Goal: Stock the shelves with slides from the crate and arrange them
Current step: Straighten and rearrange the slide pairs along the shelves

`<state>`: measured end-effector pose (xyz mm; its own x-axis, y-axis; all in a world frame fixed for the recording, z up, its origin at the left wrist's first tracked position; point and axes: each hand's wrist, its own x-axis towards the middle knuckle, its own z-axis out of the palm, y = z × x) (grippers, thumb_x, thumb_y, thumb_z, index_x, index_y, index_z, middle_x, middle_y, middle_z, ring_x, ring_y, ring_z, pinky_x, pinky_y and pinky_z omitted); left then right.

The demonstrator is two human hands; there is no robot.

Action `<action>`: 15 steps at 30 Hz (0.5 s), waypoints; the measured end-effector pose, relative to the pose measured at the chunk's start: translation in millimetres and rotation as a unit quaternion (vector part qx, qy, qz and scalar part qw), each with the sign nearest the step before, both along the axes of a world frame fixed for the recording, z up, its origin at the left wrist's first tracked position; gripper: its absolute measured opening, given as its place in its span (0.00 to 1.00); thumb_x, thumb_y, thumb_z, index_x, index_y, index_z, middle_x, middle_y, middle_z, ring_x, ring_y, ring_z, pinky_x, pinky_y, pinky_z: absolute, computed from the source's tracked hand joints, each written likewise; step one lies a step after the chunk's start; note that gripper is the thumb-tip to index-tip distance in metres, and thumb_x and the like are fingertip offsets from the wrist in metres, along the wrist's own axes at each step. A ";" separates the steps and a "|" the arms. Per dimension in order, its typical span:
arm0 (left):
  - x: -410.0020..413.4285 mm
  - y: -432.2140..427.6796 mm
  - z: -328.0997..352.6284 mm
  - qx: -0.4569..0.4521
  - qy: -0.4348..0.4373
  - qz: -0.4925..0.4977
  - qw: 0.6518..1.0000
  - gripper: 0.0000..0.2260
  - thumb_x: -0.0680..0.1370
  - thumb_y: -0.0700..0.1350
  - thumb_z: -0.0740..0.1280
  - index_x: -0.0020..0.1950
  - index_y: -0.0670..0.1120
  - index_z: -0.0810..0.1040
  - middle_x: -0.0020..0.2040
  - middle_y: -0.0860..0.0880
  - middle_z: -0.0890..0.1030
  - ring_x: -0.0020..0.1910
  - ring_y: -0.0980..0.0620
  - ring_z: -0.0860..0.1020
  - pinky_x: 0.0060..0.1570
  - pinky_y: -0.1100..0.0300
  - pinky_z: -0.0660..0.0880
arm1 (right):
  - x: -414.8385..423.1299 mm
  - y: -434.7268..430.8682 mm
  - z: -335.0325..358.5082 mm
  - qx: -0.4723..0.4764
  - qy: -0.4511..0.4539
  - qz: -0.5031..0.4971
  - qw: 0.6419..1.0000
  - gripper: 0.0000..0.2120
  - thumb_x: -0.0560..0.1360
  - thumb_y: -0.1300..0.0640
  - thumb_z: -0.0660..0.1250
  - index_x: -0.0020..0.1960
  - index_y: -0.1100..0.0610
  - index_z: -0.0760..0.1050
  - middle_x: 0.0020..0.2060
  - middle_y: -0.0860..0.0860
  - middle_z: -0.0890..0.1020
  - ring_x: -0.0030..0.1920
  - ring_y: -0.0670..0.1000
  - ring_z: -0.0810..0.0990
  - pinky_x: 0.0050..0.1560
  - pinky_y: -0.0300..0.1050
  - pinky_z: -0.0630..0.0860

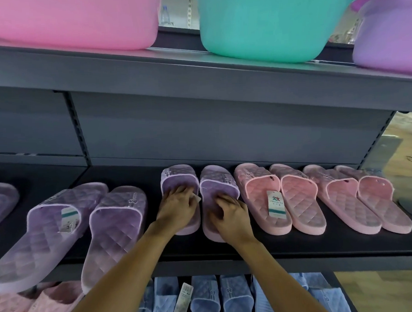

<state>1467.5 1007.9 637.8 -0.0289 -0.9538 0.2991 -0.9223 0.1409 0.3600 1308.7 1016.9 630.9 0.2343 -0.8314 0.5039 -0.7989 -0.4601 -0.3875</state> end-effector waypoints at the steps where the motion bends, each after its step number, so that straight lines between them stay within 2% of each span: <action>1: 0.2 -5.0 0.4 -0.001 -0.003 -0.005 1.000 0.36 0.67 0.58 0.38 0.59 0.44 0.75 0.62 0.46 0.76 0.63 0.45 0.71 0.61 0.53 0.63 | 0.8 -3.4 -0.4 0.001 -0.003 0.000 1.000 0.21 0.65 0.48 0.58 0.44 0.61 0.82 0.46 0.56 0.84 0.47 0.55 0.84 0.48 0.53 0.79; 4: 1.5 -13.1 -1.6 -0.013 -0.009 -0.015 1.000 0.34 0.68 0.56 0.40 0.56 0.43 0.77 0.60 0.44 0.78 0.61 0.44 0.73 0.60 0.53 0.65 | 2.7 -12.7 -1.2 -0.005 -0.010 -0.007 1.000 0.21 0.64 0.48 0.58 0.44 0.60 0.82 0.46 0.55 0.84 0.47 0.54 0.84 0.49 0.52 0.78; 8: 2.3 -13.1 -2.8 -0.021 0.023 -0.018 0.999 0.34 0.68 0.57 0.42 0.59 0.43 0.77 0.61 0.45 0.78 0.62 0.45 0.73 0.62 0.53 0.66 | 6.0 -19.0 0.7 0.002 -0.006 -0.011 1.000 0.20 0.64 0.48 0.58 0.44 0.60 0.82 0.45 0.54 0.84 0.46 0.54 0.84 0.48 0.50 0.78; 13: -0.8 -14.0 -2.6 -0.042 0.028 -0.002 0.999 0.27 0.69 0.52 0.47 0.52 0.42 0.80 0.51 0.42 0.82 0.52 0.41 0.78 0.54 0.49 0.72 | 4.2 -18.8 -2.1 -0.002 0.014 0.010 1.000 0.20 0.64 0.49 0.58 0.44 0.61 0.82 0.46 0.55 0.84 0.48 0.54 0.84 0.49 0.50 0.77; 15: -2.2 -13.2 -1.9 -0.038 0.035 -0.008 0.999 0.28 0.69 0.53 0.47 0.53 0.42 0.80 0.52 0.42 0.82 0.53 0.41 0.78 0.55 0.49 0.72 | 4.2 -17.0 -0.2 0.011 0.018 0.012 1.000 0.20 0.64 0.49 0.58 0.44 0.61 0.82 0.46 0.56 0.84 0.47 0.55 0.84 0.49 0.50 0.77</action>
<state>1465.3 994.7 635.9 -0.0194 -0.9279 0.3724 -0.8926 0.1839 0.4117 1312.9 999.9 630.7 0.2727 -0.8359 0.4763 -0.8008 -0.4716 -0.3692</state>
